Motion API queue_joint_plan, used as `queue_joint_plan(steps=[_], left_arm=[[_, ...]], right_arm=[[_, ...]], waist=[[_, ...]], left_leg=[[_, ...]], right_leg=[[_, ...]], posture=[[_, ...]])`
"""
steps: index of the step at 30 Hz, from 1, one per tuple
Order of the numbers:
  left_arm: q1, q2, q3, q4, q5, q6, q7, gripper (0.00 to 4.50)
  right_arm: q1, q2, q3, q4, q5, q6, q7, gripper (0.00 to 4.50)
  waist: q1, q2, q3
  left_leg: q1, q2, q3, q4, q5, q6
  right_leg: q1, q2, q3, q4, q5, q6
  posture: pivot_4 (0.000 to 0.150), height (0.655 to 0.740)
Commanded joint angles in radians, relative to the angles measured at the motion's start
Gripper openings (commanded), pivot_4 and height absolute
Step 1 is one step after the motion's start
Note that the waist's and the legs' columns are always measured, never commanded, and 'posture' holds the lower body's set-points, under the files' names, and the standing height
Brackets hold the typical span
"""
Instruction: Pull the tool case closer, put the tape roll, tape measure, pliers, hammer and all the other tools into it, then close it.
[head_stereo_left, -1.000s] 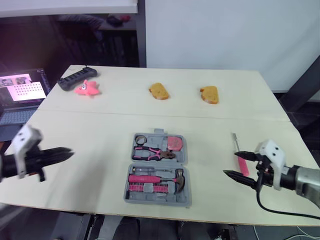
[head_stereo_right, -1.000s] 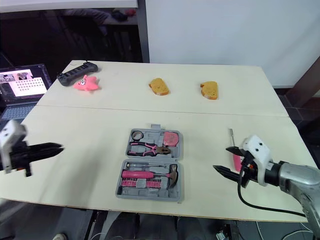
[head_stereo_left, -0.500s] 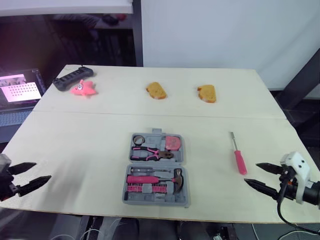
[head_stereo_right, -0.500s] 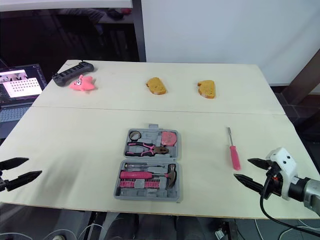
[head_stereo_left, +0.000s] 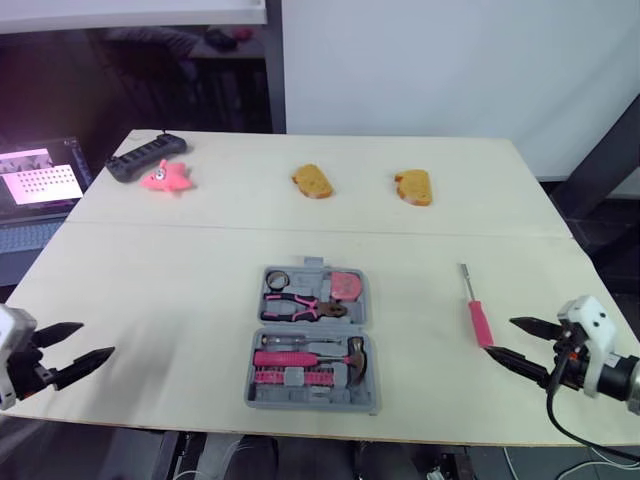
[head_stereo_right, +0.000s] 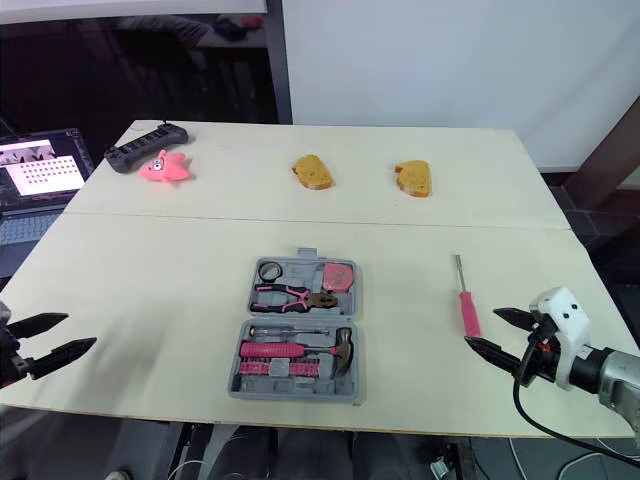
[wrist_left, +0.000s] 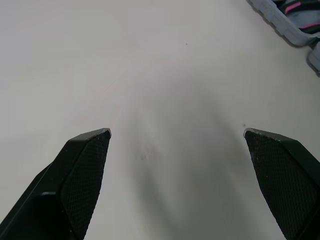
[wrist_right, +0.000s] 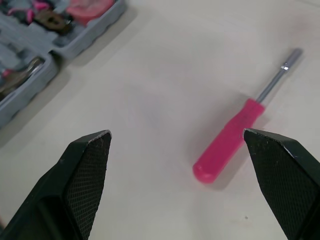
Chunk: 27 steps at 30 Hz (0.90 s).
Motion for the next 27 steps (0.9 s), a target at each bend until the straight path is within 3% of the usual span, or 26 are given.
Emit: queue_joint_plan(steps=[1,6,11,20,27], left_arm=[[-0.046,0.009,-0.072,-0.063,-0.022,0.028,-0.021,4.49],[-0.147,-0.024,-0.189,-0.166,-0.065,0.098,-0.021,4.49],[-0.185,-0.033,-0.322,-0.219,-0.032,0.050,-0.076,4.49],[-0.186,-0.128,-0.395,-0.557,-0.122,0.149,0.070,4.49],[-0.129,-0.140,-0.438,-0.632,-0.079,0.126,0.128,4.49]], right_arm=[[-0.011,0.017,-0.001,-0.112,-0.042,0.076,-0.145,4.50],[-0.112,0.117,0.019,-0.262,-0.085,0.266,-0.439,4.50],[-0.237,0.227,0.115,-0.327,-0.124,0.466,-0.647,4.50],[-0.387,0.436,0.141,-0.201,-0.212,0.552,-0.882,4.50],[-0.493,0.464,0.147,-0.005,-0.251,0.562,-0.919,4.50]], waist=[[0.001,0.000,0.000],[0.004,0.001,0.000],[-0.010,0.001,0.000],[-0.020,0.001,0.000],[-0.025,0.003,0.000]], left_leg=[[0.000,0.000,0.000,0.000,0.000,0.000],[0.000,0.000,0.000,0.001,0.000,-0.001],[0.000,0.000,0.000,0.000,0.000,-0.001],[-0.001,0.000,-0.001,0.000,0.000,-0.001],[-0.001,0.000,0.000,-0.001,0.000,-0.001]], right_leg=[[0.000,0.000,0.000,0.000,0.000,0.000],[0.000,0.000,0.000,0.001,0.000,0.000],[-0.001,0.001,0.001,0.002,0.002,0.003],[-0.002,0.000,0.001,0.003,0.002,0.003],[-0.003,0.001,0.002,0.004,0.002,0.004]], posture=[[0.150,0.7400],[0.150,0.7400],[0.150,0.7400],[0.150,0.7400],[0.150,0.7400]])
